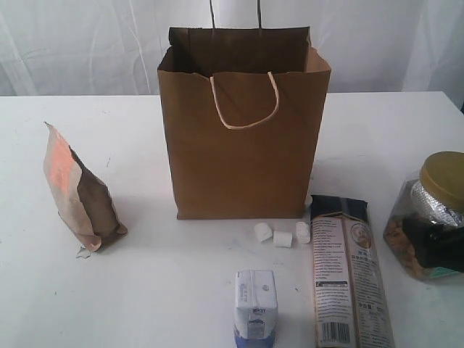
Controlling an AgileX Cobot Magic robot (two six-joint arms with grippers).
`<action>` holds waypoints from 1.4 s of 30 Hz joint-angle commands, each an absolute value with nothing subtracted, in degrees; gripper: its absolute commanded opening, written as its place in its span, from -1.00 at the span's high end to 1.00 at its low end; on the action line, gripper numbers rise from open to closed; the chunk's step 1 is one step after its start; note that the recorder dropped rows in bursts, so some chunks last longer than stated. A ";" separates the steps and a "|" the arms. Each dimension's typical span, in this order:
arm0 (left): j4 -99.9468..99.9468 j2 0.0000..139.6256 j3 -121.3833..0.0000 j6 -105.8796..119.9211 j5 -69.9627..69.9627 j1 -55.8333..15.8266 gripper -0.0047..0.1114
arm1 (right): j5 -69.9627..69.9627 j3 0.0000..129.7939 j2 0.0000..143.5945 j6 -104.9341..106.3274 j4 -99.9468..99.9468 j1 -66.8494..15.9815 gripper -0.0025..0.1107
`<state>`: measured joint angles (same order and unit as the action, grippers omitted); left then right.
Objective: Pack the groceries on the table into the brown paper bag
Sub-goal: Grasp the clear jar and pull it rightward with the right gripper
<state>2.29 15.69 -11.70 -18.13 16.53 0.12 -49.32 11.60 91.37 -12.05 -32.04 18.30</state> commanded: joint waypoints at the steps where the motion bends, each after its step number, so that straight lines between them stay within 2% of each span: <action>1: 2.20 15.40 -11.37 -17.94 16.22 -0.16 0.92 | -48.52 12.06 91.54 -11.65 -29.43 18.32 -0.13; 4: 2.20 15.40 -11.37 -17.94 16.22 -0.16 0.92 | -47.83 12.06 91.54 -11.65 -29.43 18.32 0.28; 5: 2.20 15.40 -11.37 -17.94 16.22 -0.16 0.92 | -47.57 12.06 91.54 -11.65 -29.43 18.32 0.52; 7: 2.20 15.40 -11.37 -17.94 16.22 -0.16 0.92 | -50.30 12.06 91.54 -11.65 -29.43 18.32 0.80; 9: 2.20 15.40 -11.37 -17.94 16.22 -0.16 0.92 | -54.07 12.06 91.54 -12.97 -29.55 18.32 0.94; 17: 2.20 15.40 -11.37 -17.94 16.22 -0.16 0.92 | -51.48 12.06 89.92 -23.15 -30.25 18.32 0.96; 24: 2.20 15.40 -11.37 -17.94 16.33 -0.16 0.92 | -47.81 12.19 75.42 -23.15 -30.57 18.32 0.96; 31: 2.20 15.40 -11.37 -17.94 16.33 -0.16 0.92 | -26.02 14.28 66.02 -32.40 -31.13 18.32 0.96; 35: 2.20 15.40 -11.37 -16.69 16.34 -0.16 0.92 | -27.37 16.93 61.14 -44.81 -45.53 18.32 0.96; 37: 2.20 15.40 -11.37 -15.45 16.34 -0.16 0.92 | -26.93 20.70 59.04 -58.45 -56.52 18.32 0.96; 42: 2.20 15.40 -11.37 -15.02 16.60 -0.16 0.92 | -27.34 31.33 61.47 -79.33 -80.41 18.32 0.96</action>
